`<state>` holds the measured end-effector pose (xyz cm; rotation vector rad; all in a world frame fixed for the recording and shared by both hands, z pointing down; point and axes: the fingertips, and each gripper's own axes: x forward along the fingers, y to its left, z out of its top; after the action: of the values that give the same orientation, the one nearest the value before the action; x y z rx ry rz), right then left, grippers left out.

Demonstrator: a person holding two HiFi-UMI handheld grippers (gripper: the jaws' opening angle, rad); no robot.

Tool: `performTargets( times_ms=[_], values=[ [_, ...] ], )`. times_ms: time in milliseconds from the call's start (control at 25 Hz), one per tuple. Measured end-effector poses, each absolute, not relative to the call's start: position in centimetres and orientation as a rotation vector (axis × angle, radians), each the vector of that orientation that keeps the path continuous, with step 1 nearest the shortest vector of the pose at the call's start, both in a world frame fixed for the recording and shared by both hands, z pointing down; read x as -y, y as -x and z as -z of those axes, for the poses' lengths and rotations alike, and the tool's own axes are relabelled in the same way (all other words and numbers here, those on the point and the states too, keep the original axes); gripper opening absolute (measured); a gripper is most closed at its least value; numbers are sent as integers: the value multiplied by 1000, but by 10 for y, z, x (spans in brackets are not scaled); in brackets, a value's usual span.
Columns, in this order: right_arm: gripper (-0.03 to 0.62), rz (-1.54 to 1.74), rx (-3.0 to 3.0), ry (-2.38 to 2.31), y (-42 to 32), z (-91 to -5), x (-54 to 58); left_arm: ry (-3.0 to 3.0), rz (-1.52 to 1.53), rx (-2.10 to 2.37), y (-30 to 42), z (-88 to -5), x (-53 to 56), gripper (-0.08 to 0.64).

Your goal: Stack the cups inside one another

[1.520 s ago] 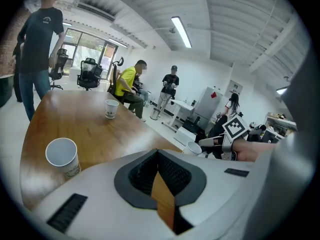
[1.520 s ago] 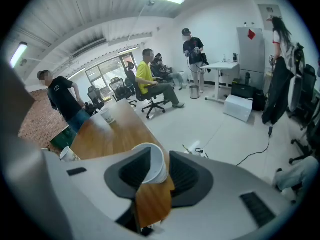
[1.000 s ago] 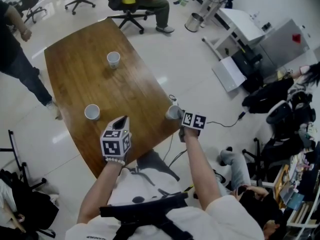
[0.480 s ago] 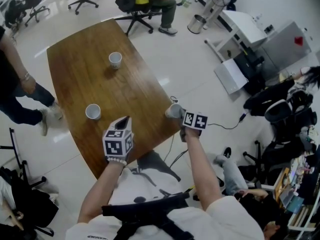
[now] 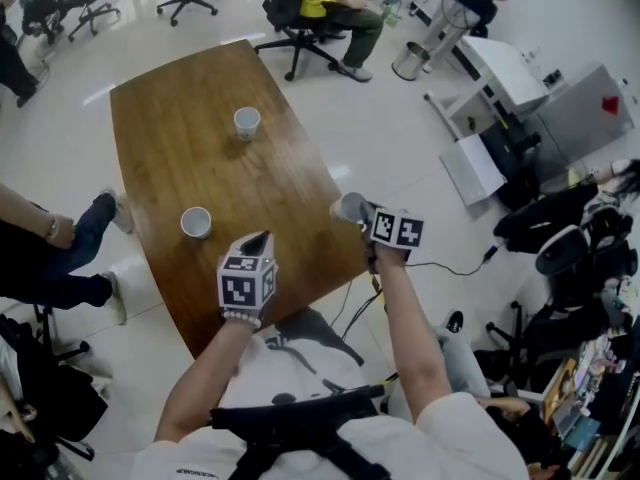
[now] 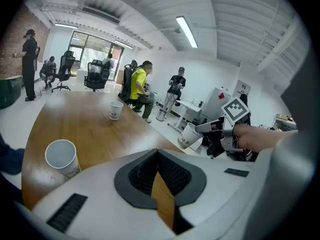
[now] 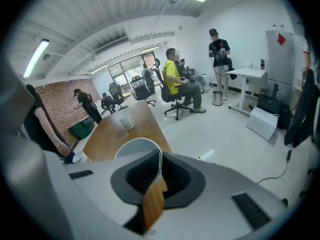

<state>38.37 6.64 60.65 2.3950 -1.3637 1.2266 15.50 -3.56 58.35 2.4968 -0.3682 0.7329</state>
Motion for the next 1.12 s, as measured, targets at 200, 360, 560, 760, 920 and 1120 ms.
performTargets(
  times_ms=[200, 360, 560, 760, 920, 1120],
  values=[
    [20, -1160, 1479, -2326, -386, -581, -23, -2493, -709, 407, -160, -576, 43, -8],
    [20, -1109, 1558, -2270, -387, -563, 12, -2475, -697, 457, -162, -575, 52, -8],
    [20, -1044, 1651, -2191, -388, -542, 51, -2451, -710, 530, -165, -577, 61, -8],
    [20, -1008, 1743, -2102, -380, -528, 96, -2421, -733, 580, -164, -578, 73, -8],
    [20, -998, 1808, -2040, -370, -523, 124, -2388, -757, 605, -162, -582, 77, -8],
    [20, -987, 1870, -1961, -365, -521, 162, -2349, -807, 639, -166, -591, 79, -8]
  ],
)
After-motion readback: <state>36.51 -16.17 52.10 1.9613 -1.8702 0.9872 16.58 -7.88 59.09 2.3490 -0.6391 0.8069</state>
